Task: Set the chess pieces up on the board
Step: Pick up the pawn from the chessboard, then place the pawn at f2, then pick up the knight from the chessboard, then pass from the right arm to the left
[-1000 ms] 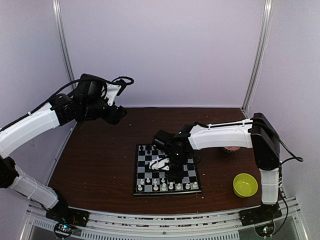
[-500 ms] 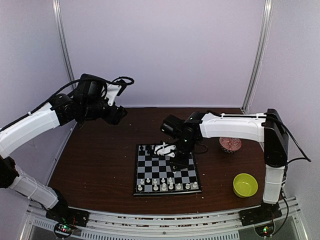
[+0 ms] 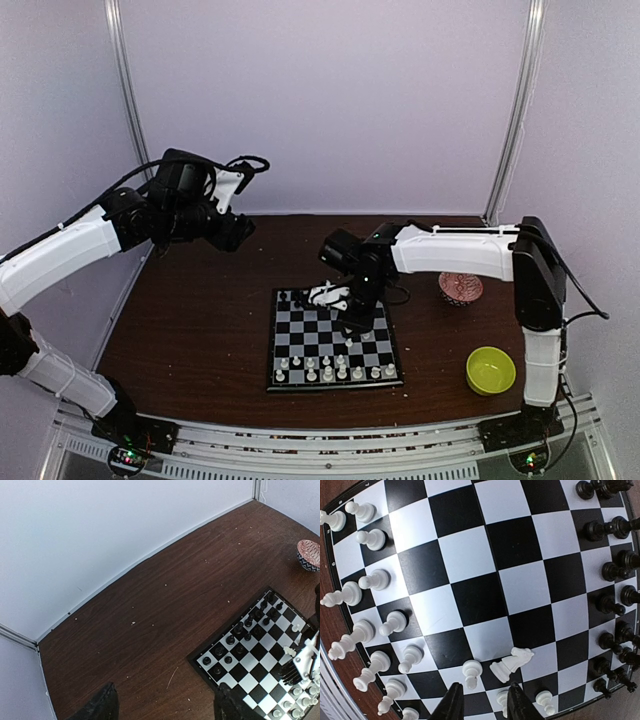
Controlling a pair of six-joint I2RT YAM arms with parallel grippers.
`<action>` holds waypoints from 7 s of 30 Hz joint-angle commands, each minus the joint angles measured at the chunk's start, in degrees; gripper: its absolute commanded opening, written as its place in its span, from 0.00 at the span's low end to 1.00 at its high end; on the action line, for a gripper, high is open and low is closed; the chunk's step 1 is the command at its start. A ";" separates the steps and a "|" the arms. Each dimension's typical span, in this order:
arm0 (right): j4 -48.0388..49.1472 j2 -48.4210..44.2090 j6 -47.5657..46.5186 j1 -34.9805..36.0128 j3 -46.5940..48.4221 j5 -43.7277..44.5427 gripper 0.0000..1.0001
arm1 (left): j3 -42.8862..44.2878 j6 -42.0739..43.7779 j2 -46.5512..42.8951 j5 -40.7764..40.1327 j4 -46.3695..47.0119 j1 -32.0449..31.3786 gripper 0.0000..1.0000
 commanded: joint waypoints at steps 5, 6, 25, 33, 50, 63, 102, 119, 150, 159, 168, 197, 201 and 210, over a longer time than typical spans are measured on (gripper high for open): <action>-1.81 3.47 0.76 0.16 2.32 -0.79 0.28 | 0.74 0.60 0.39 0.75 1.43 -0.20 0.66; -1.94 3.66 0.72 0.16 2.30 -1.04 0.26 | 0.78 0.59 0.40 0.74 1.43 -0.21 0.66; -3.03 3.44 0.41 0.20 1.03 -2.07 0.21 | 0.83 0.51 1.34 1.27 1.34 -0.18 0.66; -2.88 3.52 0.41 0.26 0.54 -1.95 0.21 | 0.92 0.51 1.43 1.42 1.25 -0.17 0.66; -3.00 1.60 -0.47 0.79 -0.85 -2.41 0.09 | 1.00 0.51 1.43 1.88 1.08 -0.16 0.67; -2.08 -2.74 -2.21 2.78 -5.56 -5.34 0.06 | 1.18 0.23 1.80 2.58 0.90 -0.21 0.67; -5.71 -5.11 -2.99 2.71 -3.23 -5.09 0.34 | 1.44 0.05 2.37 3.17 0.64 -0.16 0.67; -1.39 4.33 5.33 2.09 3.70 9.30 0.45 | 1.44 0.21 2.83 3.10 0.56 -0.22 0.67; -3.34 10.26 9.73 -1.32 4.74 6.87 0.32 | 1.79 0.33 3.69 3.11 -0.05 -0.20 0.67; -2.91 9.51 10.57 -2.28 3.10 5.78 0.21 | 1.79 0.32 3.98 3.11 -0.07 -0.16 0.67; -1.25 5.08 9.44 -2.56 0.80 3.55 0.13 | 2.97 -0.94 5.57 4.21 -1.22 -0.16 0.67; 12.42 -22.90 0.72 -5.86 -16.21 -14.04 0.11 | -18.95 -56.98 13.33 38.84 52.41 -5.77 0.49; 11.90 -22.95 0.50 -5.91 -16.19 -13.99 0.11 | -19.18 -61.27 17.44 40.31 58.63 -7.50 0.45; 11.70 -23.21 0.41 -5.91 -16.34 -13.61 0.11 | -17.21 -66.56 23.77 41.62 63.57 -9.53 0.37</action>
